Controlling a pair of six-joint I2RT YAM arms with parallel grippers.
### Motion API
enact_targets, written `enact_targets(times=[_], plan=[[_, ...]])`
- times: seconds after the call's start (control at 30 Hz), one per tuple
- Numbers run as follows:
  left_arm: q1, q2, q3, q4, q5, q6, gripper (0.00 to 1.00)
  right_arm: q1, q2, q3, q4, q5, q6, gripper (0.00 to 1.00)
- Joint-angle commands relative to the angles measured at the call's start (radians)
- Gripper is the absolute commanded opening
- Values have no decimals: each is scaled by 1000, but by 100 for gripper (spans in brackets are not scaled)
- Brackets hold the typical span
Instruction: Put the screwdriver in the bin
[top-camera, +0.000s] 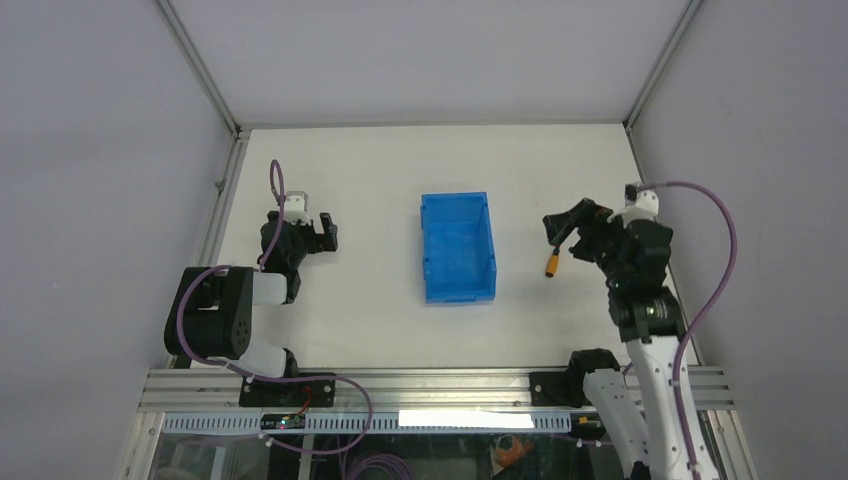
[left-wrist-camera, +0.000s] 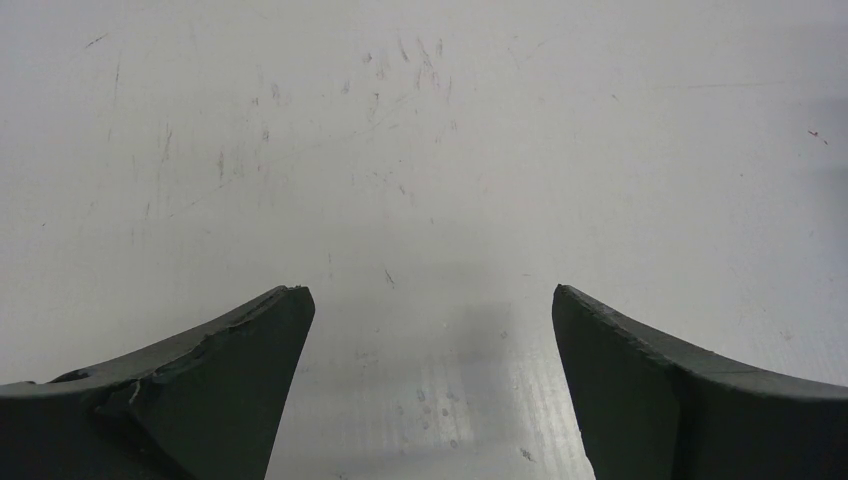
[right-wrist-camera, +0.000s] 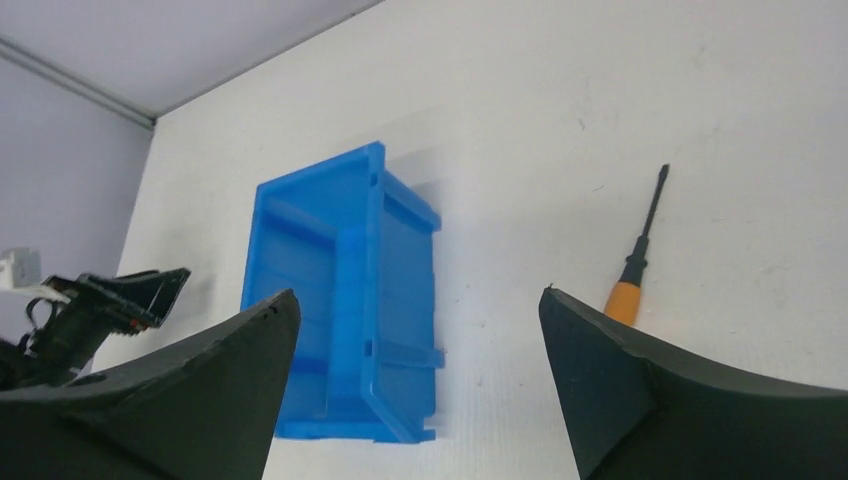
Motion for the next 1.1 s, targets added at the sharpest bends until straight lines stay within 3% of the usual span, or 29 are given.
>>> enact_targets(times=[0.0, 0.23, 0.37, 0.47, 0.73, 0.87, 0.93, 1.07], plan=[[6, -5, 16, 66, 18, -3, 99, 0, 305, 244, -182, 161, -97, 92], [5, -5, 16, 65, 17, -3, 99, 1, 874, 554, -454, 272, -137, 85], [5, -6, 16, 66, 17, -3, 99, 1, 1070, 585, -448, 303, -125, 80], [5, -5, 16, 66, 17, -3, 99, 1, 1189, 577, -413, 287, -122, 70], [5, -5, 16, 66, 17, -3, 99, 1, 1323, 515, -366, 313, -104, 44], [5, -5, 17, 66, 16, -3, 99, 0, 1361, 533, -375, 327, -122, 18], [5, -5, 16, 66, 17, -3, 99, 3, 1367, 556, -398, 319, -138, 0], [5, -6, 16, 65, 18, -3, 99, 24, 1294, 650, -529, 344, -166, 0]])
